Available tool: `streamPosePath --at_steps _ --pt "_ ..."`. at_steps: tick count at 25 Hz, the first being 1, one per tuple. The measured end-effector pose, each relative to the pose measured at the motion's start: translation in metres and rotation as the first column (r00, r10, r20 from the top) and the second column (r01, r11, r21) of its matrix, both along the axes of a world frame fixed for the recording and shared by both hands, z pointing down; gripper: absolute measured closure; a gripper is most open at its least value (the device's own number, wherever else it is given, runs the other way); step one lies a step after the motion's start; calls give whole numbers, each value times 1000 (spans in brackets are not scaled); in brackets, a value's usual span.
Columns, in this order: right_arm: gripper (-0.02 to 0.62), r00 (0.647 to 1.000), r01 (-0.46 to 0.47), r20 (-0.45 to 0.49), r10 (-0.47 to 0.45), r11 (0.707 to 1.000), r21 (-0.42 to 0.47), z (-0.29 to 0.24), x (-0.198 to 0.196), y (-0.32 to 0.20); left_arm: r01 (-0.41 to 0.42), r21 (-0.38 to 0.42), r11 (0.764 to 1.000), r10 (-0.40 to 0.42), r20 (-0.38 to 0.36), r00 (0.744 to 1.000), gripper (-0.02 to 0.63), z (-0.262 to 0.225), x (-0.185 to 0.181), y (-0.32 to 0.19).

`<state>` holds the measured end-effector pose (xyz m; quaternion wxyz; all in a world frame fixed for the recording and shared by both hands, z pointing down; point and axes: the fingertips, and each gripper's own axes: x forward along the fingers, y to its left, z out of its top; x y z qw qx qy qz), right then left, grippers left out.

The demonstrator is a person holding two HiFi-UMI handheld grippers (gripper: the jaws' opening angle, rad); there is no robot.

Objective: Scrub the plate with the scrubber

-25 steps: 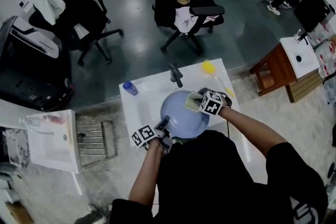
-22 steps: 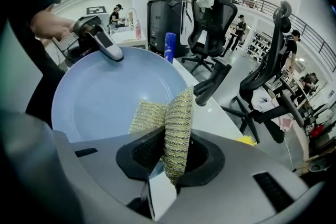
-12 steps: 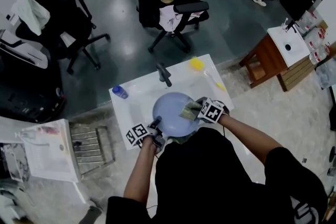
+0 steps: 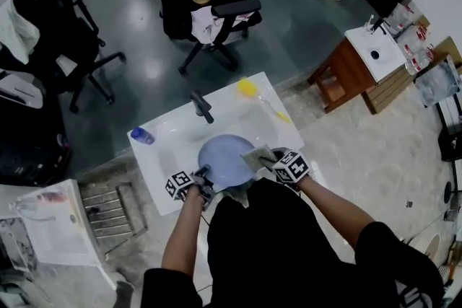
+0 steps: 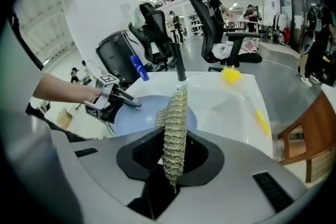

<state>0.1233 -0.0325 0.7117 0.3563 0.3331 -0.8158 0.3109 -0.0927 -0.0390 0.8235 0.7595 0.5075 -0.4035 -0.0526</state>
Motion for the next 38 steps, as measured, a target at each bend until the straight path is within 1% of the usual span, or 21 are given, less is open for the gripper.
streamPosePath --at_steps 2,4,7,11,13,15,16,17,19,22,24,26,28,29,30,32,33,34,35,36,38 --pt "526 998 -54 25 54 999 2 -6 5 7 -24 -23 999 24 13 1000 523 9 1 -2" --pt "526 993 -105 49 105 994 4 -12 8 15 -67 -36 997 68 31 997 526 14 2 -5" --pt "526 986 -160 46 158 987 33 -21 19 26 -99 -59 993 103 69 992 525 25 1 -12" --pt "528 975 -221 50 218 972 77 -37 34 41 -92 -92 992 102 119 988 463 38 -4 -17" --pt "528 971 -236 62 231 968 84 -42 38 47 -121 -76 990 131 129 983 467 38 -2 -24" --pt "528 967 -248 82 241 965 87 -46 40 52 -157 -56 986 164 142 976 415 34 -1 -26" --pt "528 964 -255 95 247 963 87 -50 42 55 -160 -52 986 167 158 973 374 31 -4 -25" --pt "528 962 -261 111 251 961 87 -53 44 59 -154 -51 987 161 184 970 354 28 -8 -22" --pt "528 957 -265 144 250 960 92 -61 51 66 -127 -50 991 136 274 952 336 23 -22 -12" --pt "528 948 -276 199 250 954 118 -80 70 80 -110 -7 994 103 433 895 318 -3 -47 3" --pt "528 943 -281 224 247 950 134 -91 90 97 -101 53 993 62 490 869 318 -35 -55 15" --pt "528 941 -282 237 241 947 157 -104 119 116 -78 131 988 2 502 865 318 -72 -41 36" --pt "528 923 -317 285 257 930 187 -125 151 136 -89 225 970 -38 506 862 318 -114 -9 64" --pt "528 912 -336 315 263 919 206 -137 166 145 -118 278 953 -49 526 849 318 -138 12 79" --pt "528 905 -345 337 259 911 227 -147 180 155 -153 331 931 -62 558 828 318 -163 33 96" --pt "528 911 -324 349 220 905 276 -159 202 177 -216 424 879 -106 618 779 324 -208 74 138" --pt "528 919 -303 344 193 904 301 -162 212 187 -240 462 854 -131 637 760 353 -225 97 160" --pt "528 927 -281 337 167 903 325 -163 223 197 -260 493 830 -153 649 745 400 -238 120 180" --pt "528 933 -262 329 146 901 345 -163 233 204 -276 517 810 -172 660 731 426 -249 142 198" --pt "528 938 -247 322 129 900 359 -163 241 211 -291 534 794 -189 672 716 442 -258 161 213" --pt "528 939 -231 325 110 904 360 -163 248 224 -315 548 775 -223 703 676 512 -273 190 243"
